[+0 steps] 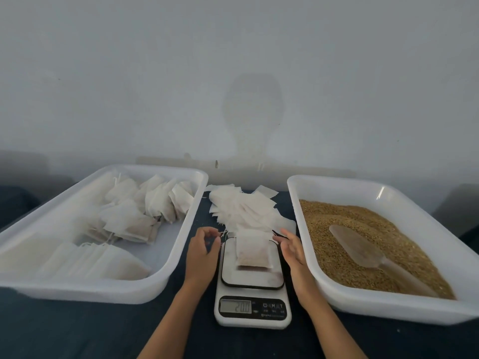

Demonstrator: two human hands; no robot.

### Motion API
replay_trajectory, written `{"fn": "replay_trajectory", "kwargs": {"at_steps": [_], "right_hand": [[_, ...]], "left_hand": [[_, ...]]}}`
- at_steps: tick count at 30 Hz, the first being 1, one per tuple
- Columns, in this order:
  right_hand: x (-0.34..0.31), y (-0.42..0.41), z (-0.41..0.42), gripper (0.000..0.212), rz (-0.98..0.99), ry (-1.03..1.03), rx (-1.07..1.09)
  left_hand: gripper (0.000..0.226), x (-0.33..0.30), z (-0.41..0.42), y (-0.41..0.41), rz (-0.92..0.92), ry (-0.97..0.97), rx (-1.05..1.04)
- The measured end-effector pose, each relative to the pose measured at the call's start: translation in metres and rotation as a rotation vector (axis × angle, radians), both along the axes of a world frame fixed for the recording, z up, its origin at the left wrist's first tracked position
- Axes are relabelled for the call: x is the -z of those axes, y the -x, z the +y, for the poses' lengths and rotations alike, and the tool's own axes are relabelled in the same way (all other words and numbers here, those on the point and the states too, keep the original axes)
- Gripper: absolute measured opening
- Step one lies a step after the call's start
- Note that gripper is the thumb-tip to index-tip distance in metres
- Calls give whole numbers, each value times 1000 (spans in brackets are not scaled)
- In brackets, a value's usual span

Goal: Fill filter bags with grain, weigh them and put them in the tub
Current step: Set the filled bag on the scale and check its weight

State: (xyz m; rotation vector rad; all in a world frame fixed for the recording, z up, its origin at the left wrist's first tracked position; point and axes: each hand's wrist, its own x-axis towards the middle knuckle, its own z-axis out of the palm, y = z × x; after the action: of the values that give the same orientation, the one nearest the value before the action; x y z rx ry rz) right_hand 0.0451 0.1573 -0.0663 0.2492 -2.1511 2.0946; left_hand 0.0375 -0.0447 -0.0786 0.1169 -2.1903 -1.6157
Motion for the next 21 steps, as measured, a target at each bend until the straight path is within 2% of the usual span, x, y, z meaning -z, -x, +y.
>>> {"fn": "replay_trajectory", "kwargs": {"at_steps": [13,18,21], "right_hand": [[7,2,-1,34,6,9,-27],[5,14,-7,30,0,-128,-10],[0,27,-15,28,-10,-201,15]], "left_hand": [[21,-1,2,-2,-9,21,32],[16,-5,8,5,-13,85,105],[20,-13,16,16,-42,158,195]]}}
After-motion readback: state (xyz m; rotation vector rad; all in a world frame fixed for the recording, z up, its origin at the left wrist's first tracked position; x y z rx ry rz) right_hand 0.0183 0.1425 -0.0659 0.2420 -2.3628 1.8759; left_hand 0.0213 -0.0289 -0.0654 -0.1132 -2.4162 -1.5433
